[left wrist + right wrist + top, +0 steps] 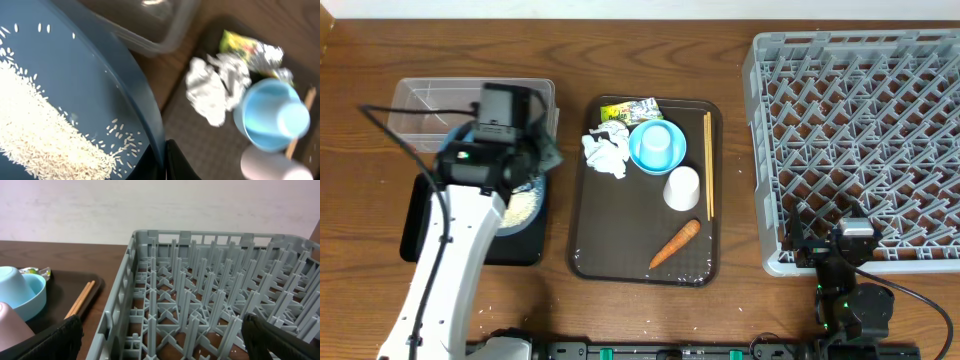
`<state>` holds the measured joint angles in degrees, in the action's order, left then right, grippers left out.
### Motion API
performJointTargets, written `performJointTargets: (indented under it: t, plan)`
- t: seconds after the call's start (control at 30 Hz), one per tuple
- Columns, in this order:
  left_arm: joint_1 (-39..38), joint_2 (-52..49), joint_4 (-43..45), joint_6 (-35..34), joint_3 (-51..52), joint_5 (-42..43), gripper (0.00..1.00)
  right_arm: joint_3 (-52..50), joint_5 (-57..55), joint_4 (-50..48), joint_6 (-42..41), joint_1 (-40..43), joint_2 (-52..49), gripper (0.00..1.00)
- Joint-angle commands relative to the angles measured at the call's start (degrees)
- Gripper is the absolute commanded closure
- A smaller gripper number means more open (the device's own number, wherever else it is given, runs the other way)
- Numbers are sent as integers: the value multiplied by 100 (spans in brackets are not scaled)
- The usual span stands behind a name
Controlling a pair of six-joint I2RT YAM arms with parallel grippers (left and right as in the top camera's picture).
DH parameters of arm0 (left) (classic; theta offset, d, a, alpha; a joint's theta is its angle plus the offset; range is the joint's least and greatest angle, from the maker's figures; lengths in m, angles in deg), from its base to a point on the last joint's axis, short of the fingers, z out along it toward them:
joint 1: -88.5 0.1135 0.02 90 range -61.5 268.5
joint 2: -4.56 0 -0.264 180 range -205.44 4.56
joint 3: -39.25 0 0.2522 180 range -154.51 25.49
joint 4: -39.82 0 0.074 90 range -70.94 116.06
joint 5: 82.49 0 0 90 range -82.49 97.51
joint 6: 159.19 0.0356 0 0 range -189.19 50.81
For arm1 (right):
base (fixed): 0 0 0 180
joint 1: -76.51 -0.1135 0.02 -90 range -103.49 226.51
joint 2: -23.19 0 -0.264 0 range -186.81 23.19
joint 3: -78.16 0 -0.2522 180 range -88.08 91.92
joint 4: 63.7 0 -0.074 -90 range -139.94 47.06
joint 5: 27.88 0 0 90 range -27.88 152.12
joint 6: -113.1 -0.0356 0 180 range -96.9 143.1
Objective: Sort waste into correct bins and load items into the dishwasher rack
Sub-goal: 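Tilt the teal plate over the black tray to pour out the rice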
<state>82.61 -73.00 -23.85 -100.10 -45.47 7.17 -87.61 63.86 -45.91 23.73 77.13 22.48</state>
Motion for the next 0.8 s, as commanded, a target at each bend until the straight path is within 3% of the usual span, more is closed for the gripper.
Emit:
performJointTargets:
  t: [0.0,0.33,0.77]
  plan:
    - [378,74,28,-238,-20,295,94,-15,2,15,-35,22,33,1]
    - [1617,74,59,-151,-20,2450,94,-15,2,15,-35,22,33,1]
    - [3088,74,-44,992,-17,4863,94,-15,2,15,-37,22,33,1]
